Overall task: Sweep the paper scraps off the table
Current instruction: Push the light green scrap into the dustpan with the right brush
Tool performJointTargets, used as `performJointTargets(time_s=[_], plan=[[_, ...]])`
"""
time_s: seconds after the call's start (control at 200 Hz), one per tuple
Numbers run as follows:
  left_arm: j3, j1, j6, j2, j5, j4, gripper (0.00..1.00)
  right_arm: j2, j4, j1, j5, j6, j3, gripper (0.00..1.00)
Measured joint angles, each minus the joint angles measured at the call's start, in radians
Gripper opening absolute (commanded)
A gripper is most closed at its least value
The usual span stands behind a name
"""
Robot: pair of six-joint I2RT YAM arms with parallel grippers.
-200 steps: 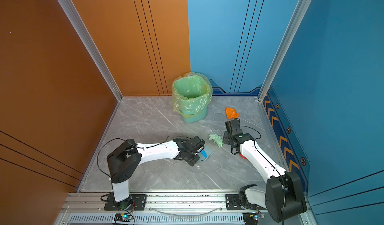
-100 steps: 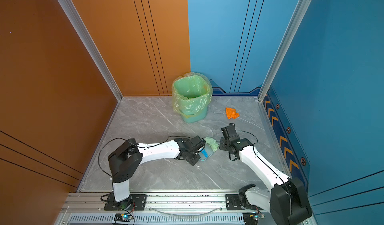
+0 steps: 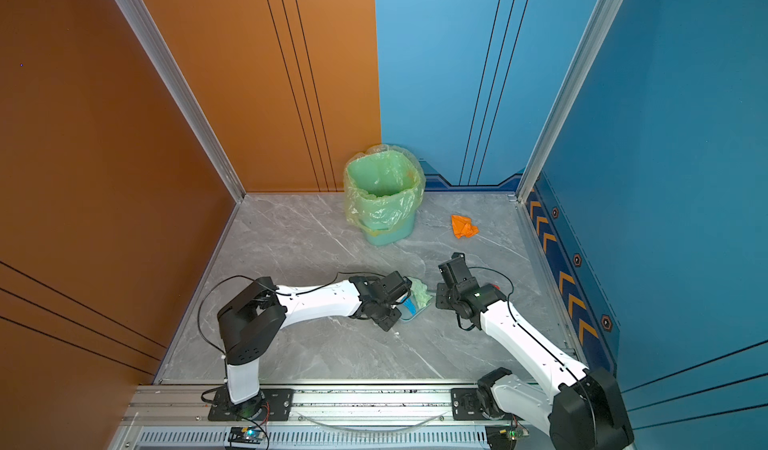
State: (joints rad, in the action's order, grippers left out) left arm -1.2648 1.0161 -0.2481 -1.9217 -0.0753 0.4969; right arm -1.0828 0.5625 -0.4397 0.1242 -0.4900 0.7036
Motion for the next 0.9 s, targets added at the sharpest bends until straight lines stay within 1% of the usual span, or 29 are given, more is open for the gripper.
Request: performJointTargets(time_s=[0.15,0.29,0.43,0.536,0.726,0.901], plan=[[0.0,0.0,0.0,0.0,0.0,0.0,0.0,0.067,0.026,0.004,0.014,0.006,0.002,0.0],[0.0,0.0,0.0,0.0,0.0,0.0,0.0,0.092,0.02,0.044,0.037,0.007,0.008,0.0],[0.0,0.0,0.0,0.0,0.0,0.0,0.0,0.06,0.001,0.087,0.038,0.007,0.01,0.0],[0.0,0.0,0.0,0.0,0.0,0.0,0.0,0.016,-0.025,0.098,0.037,0.014,0.012,0.0],[0.0,0.0,0.0,0.0,0.0,0.0,0.0,-0.035,-0.066,0.097,0.016,0.018,0.018,0.0],[0.0,0.0,0.0,0.0,0.0,0.0,0.0,-0.047,-0.092,0.069,0.003,0.021,0.019,0.0]])
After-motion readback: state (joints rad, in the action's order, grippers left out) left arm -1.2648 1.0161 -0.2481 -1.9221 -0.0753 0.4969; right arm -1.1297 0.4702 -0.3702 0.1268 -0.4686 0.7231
